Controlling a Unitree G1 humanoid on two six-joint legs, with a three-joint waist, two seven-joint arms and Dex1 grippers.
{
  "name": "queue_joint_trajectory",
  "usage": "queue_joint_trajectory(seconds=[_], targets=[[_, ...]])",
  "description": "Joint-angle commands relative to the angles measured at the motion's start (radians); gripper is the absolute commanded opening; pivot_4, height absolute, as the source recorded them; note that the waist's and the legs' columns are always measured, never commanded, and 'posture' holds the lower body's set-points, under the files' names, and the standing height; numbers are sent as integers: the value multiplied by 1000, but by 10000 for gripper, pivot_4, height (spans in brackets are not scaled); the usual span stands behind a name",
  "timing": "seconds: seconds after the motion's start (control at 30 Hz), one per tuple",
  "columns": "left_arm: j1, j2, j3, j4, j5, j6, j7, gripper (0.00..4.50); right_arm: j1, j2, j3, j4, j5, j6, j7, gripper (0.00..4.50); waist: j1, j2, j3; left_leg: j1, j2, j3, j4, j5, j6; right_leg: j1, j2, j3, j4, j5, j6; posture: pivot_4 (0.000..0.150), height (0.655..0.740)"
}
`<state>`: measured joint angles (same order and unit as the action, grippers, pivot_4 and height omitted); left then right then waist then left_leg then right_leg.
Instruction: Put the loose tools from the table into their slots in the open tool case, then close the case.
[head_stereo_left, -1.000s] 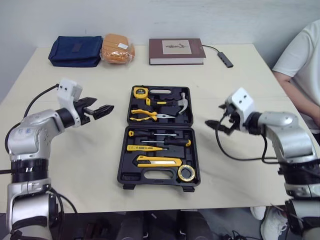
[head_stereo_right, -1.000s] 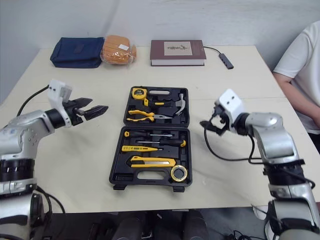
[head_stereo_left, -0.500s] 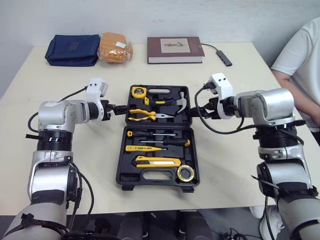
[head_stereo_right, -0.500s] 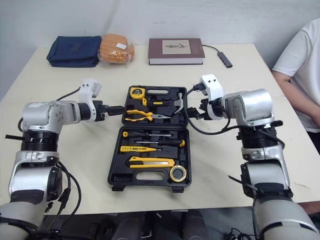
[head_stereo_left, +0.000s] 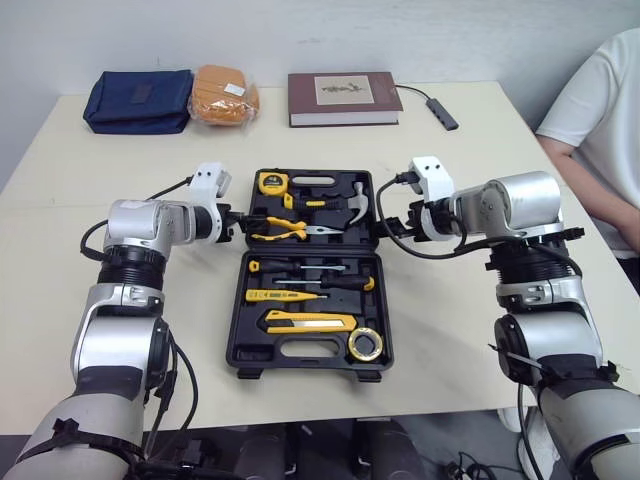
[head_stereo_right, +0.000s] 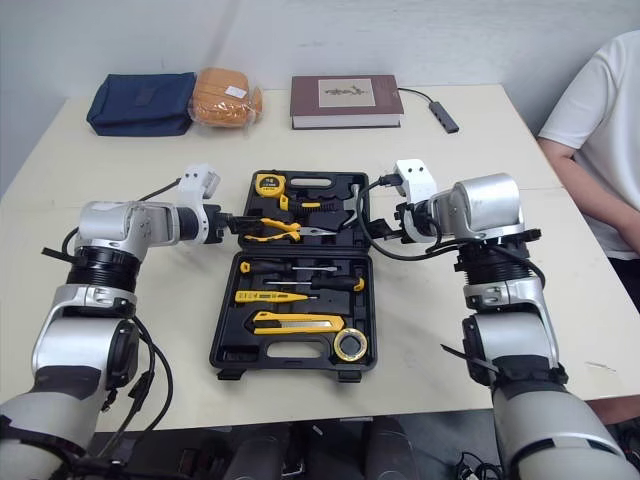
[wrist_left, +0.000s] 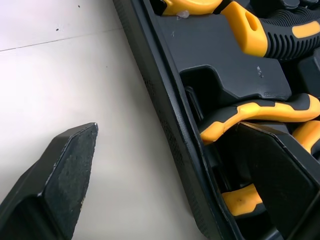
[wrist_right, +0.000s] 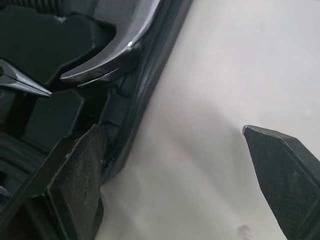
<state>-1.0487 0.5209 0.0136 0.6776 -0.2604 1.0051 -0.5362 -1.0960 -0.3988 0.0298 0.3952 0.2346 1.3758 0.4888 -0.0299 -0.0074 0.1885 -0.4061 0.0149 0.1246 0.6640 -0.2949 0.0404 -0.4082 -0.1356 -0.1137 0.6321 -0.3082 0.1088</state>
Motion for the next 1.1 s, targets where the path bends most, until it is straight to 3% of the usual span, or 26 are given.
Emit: queue_joint_trajectory(seconds=[0.03,0.63,1.0,1.03,1.1], targets=[[-26,14,-6,23,39,-14,13,44762,-31,13,-32,-8,13,10,-18,45000,0,0,0,0,0,0,0,0,0,0,0,0,0,0,0,1500,7400],[-58,59,-18,24,62,18,-43,44762,-25,48,-58,0,18,42,-69,45000,-3,0,0,-1,0,5,-1,0,0,-5,0,6,4,0,0,1500,7400],[-57,-6,-26,51,80,-1,-36,44762,-25,63,-68,37,16,28,-92,45000,2,0,0,0,0,5,0,0,0,-5,0,6,5,0,0,1500,7400],[-58,-7,-26,51,82,-1,-36,44934,-28,65,-69,42,16,31,-96,42600,2,0,0,0,0,5,0,0,0,-5,0,6,5,0,0,1500,7400],[-60,-8,-21,51,80,1,-39,39427,-31,71,-74,54,15,27,-104,35994,2,0,0,0,0,5,0,0,0,-5,0,6,5,0,0,1500,7400]])
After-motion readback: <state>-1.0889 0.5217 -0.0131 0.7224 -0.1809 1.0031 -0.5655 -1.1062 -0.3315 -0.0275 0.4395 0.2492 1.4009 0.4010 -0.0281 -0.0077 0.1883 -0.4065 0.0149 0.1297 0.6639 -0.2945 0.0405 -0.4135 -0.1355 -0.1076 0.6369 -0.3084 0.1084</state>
